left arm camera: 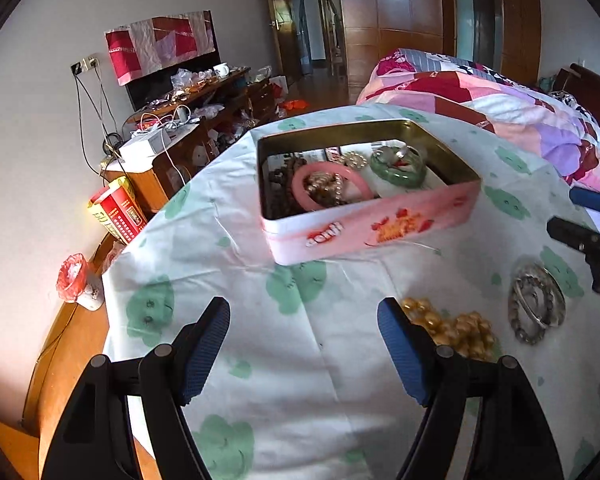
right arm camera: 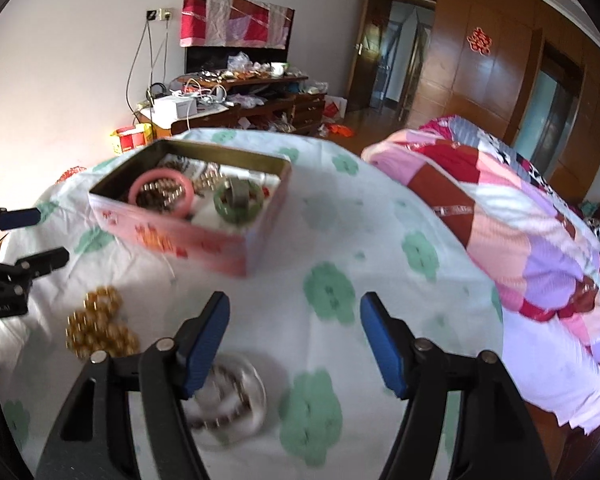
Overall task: Organize jewelry
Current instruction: 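Move both open grippers to the gold bead strand and silver bangle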
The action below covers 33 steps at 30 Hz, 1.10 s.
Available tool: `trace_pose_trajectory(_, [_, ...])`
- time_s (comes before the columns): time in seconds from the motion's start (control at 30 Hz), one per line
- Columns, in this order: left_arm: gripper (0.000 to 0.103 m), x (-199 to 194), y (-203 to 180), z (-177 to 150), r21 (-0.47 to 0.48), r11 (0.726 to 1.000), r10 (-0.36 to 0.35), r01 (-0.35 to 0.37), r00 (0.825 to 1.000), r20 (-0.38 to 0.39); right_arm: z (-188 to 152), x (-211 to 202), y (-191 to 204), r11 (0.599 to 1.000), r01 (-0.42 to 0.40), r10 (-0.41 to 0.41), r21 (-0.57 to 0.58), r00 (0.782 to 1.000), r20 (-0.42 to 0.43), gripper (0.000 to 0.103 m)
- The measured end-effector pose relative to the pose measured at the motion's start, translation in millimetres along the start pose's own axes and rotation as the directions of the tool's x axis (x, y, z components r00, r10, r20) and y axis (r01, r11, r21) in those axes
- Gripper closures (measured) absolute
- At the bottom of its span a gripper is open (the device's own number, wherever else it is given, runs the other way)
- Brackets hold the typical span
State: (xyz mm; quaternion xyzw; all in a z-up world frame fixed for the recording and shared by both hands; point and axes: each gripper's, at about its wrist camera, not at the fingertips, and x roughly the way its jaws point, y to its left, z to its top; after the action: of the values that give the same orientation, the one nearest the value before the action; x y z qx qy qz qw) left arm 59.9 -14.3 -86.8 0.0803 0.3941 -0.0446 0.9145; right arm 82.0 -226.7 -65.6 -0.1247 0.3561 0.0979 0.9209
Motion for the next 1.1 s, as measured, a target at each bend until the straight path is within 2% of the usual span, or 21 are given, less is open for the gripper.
trace_pose_trajectory(0.37, [0.027, -3, -25, -11, 0.034, 0.999, -0.028, 0.028, 1.0, -0.012, -39, -3, -19, 0.999, 0.034, -0.032, 0.039, 0.999, -0.042, 0.033])
trace_pose_trajectory(0.7, [0.027, -9, -38, -11, 0.052, 0.997, -0.05, 0.05, 0.999, 0.001, -47, 0, -20, 0.999, 0.026, -0.024, 0.031, 0.998, -0.06, 0.033])
trace_pose_trajectory(1.03, [0.027, 1, -52, -14, 0.095, 0.993, -0.066, 0.068, 0.998, -0.023, -48, 3, -10, 1.0, 0.017, -0.016, 0.016, 0.998, -0.064, 0.033])
trace_pose_trajectory(1.07, [0.027, 3, -53, -15, 0.101, 0.992, -0.068, 0.07, 0.997, -0.025, -48, 3, -9, 1.0, 0.014, -0.013, 0.017, 0.998, -0.064, 0.034])
trace_pose_trajectory(1.1, [0.027, 4, -55, -15, 0.106, 0.992, -0.072, 0.075, 0.997, -0.025, -48, 4, -7, 1.0, 0.012, -0.011, 0.014, 0.998, -0.068, 0.041])
